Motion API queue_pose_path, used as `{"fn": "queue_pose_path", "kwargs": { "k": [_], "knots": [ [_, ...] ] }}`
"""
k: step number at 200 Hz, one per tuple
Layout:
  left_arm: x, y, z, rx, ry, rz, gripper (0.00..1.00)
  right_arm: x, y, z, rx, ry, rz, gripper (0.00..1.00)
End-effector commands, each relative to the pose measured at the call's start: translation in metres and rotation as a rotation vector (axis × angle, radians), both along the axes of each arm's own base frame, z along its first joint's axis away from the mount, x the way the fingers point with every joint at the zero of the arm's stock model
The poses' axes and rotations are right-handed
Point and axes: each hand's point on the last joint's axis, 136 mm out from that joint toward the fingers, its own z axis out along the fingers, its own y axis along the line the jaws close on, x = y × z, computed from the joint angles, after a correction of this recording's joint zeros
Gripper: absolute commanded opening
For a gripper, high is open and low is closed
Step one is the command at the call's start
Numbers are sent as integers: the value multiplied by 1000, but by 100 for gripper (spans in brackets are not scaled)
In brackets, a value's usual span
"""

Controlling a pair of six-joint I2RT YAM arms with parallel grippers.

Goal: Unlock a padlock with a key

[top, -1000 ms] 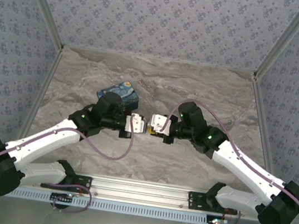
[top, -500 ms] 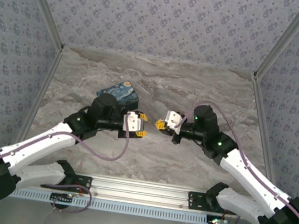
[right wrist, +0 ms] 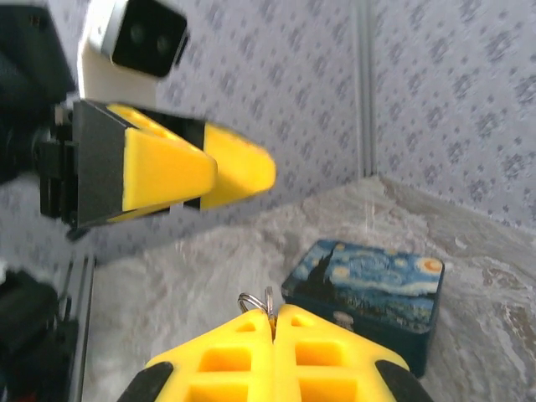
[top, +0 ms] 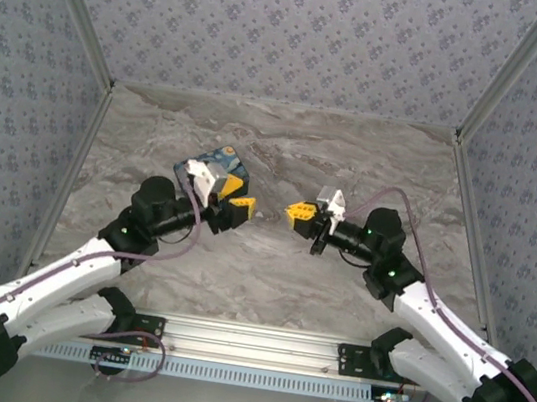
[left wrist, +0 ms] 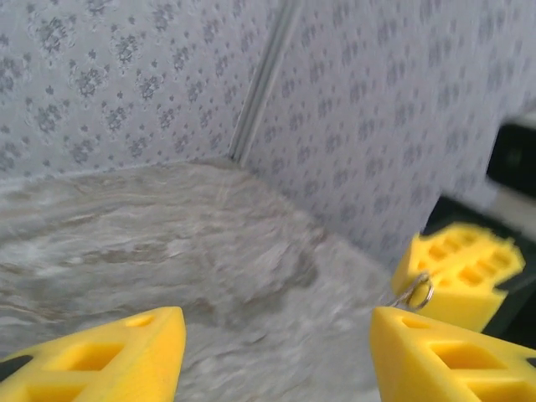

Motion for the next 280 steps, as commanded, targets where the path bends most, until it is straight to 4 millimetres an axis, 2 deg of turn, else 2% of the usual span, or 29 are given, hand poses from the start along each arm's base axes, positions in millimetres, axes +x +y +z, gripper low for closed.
{"fn": "queue_pose_path", "kwargs": {
  "k": [1,33,61,116,211,280],
  "knots": [
    [13,2,43,-308,143,9,58,9,-15,42,259,30,-97,0],
    [23,-12,65,-526,252,-84,56,16,-21,56,403,104,-154,0],
    [25,-21,81,-633,279,-164,53,16,-13,65,468,160,-136,0],
    [16,-30,88,-616,264,-189,52,33,-4,63,522,267,-165,0],
    [13,-42,82,-573,278,-214,51,34,17,73,547,275,-111,0],
    [10,-47,83,-558,275,-236,37,39,25,74,557,293,-99,0]
  ]
}}
